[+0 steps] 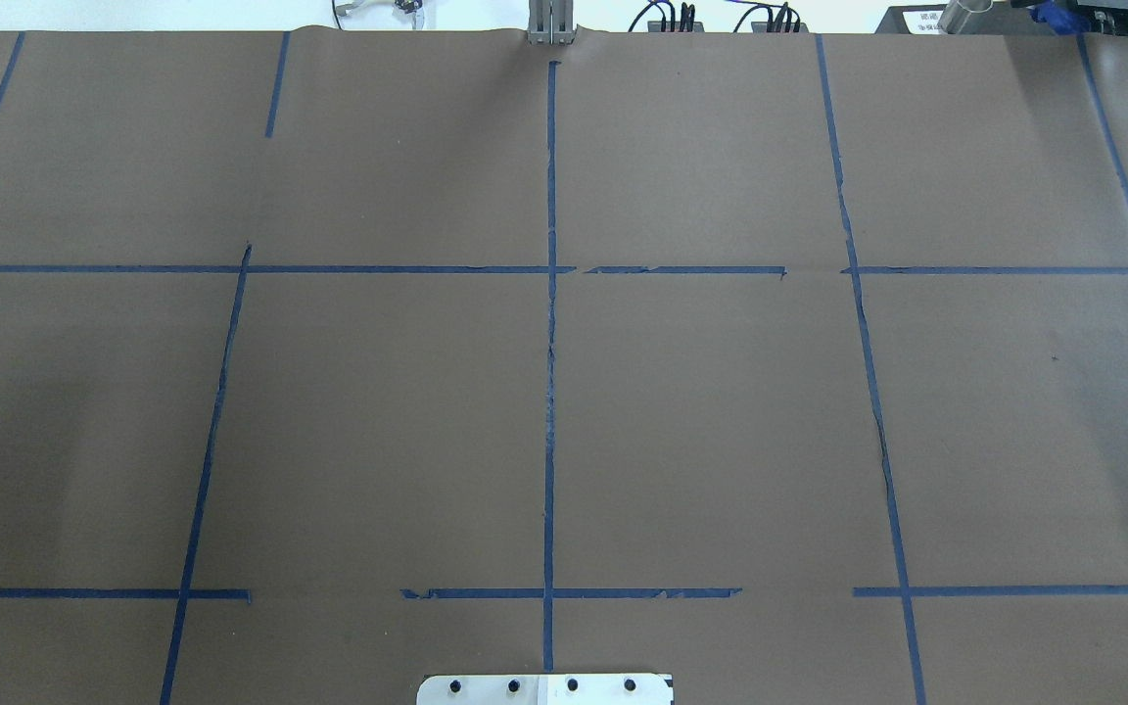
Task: Place and press bell with both arms
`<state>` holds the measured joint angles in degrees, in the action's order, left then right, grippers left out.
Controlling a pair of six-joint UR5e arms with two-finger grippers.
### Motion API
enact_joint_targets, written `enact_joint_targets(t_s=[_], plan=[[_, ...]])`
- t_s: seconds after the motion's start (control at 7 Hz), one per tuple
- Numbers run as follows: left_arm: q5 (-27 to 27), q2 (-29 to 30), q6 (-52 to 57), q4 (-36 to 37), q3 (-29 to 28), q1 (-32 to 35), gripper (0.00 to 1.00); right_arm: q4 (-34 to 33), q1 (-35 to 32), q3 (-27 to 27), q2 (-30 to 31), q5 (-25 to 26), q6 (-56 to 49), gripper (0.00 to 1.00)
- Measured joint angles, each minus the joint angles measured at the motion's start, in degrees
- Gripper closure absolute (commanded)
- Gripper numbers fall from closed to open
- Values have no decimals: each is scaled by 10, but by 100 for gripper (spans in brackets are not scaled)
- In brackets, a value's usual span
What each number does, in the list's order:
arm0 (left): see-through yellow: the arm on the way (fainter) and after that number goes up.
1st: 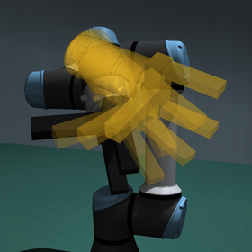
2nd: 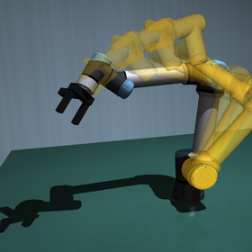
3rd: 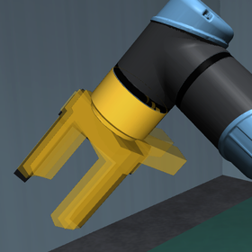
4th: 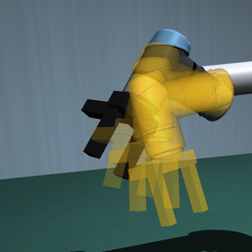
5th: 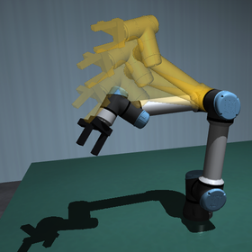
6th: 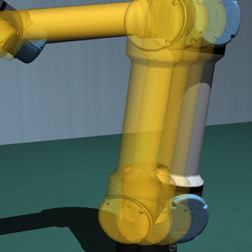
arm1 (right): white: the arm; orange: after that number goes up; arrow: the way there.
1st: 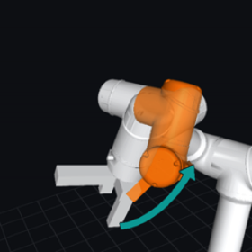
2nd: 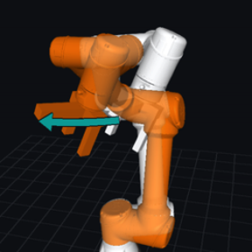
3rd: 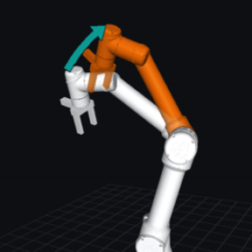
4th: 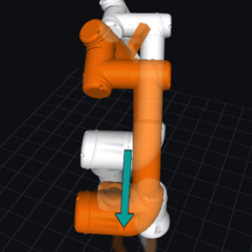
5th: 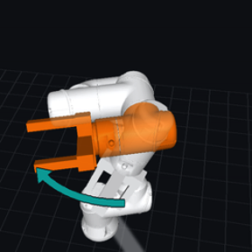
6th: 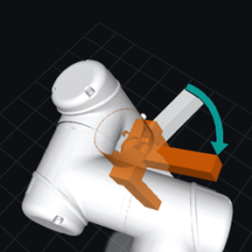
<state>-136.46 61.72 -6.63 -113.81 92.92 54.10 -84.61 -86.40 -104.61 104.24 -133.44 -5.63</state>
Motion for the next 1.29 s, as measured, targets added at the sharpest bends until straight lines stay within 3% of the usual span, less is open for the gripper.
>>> enact_joint_targets(t_s=[0.14,0.29,0.43,0.71,1.0,1.29], plan=[[0,1,-1,-1,-2,-5,50,0,0,-2,0,0,0,0],[0,2,-1,-3,-3,-8,69,0,0,-5,0,-1,0,0],[1,3,-1,-7,-3,-9,80,0,0,-6,0,-1,0,0],[4,3,-2,-28,10,-7,90,0,0,-7,1,-1,1,0],[5,3,-13,-31,72,16,92,0,0,-10,7,-6,1,0],[5,26,-103,-26,133,42,92,0,0,-20,19,-11,1,0]])
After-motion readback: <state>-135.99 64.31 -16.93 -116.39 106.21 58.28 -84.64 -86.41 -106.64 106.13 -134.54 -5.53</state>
